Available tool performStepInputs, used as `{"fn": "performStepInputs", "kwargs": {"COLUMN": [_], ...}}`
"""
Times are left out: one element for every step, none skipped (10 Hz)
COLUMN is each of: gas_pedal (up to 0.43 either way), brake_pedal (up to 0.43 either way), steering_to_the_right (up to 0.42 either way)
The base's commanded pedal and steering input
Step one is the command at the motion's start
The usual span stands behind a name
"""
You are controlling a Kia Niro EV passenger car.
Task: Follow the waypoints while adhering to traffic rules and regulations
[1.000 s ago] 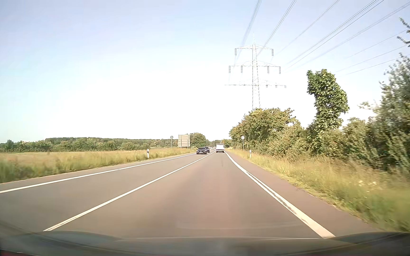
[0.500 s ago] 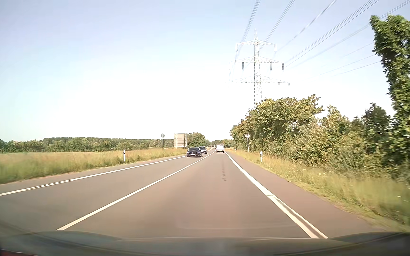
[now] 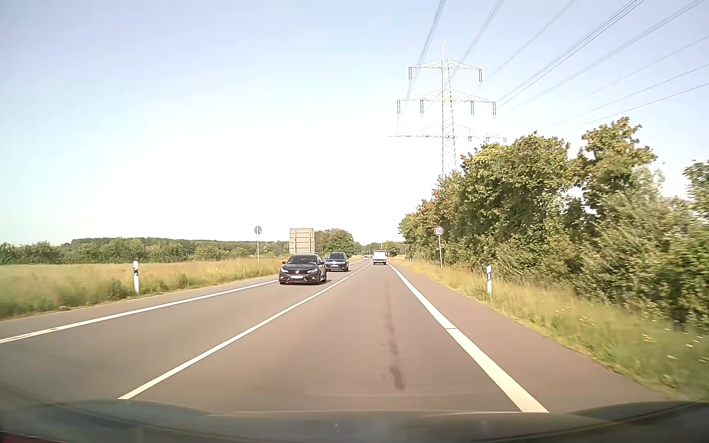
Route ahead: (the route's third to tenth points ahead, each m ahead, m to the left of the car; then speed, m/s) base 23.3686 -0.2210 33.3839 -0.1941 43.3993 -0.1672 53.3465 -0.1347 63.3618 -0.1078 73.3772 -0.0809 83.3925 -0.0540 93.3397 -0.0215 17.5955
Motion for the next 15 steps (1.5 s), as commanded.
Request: {"fn": "performStepInputs", "kwargs": {"gas_pedal": [0.169,0.169,0.169,0.169,0.169,0.169,0.169,0.169,0.169,0.169,0.169,0.169,0.169,0.169,0.169], "brake_pedal": [0.03,0.03,0.03,0.03,0.03,0.03,0.03,0.03,0.03,0.03,0.03,0.03,0.03,0.03,0.03], "steering_to_the_right": [0.001,0.001,0.001,0.001,0.001,0.001,0.001,0.001,0.0,0.001,0.0,0.0,0.0,0.0,0.0]}}
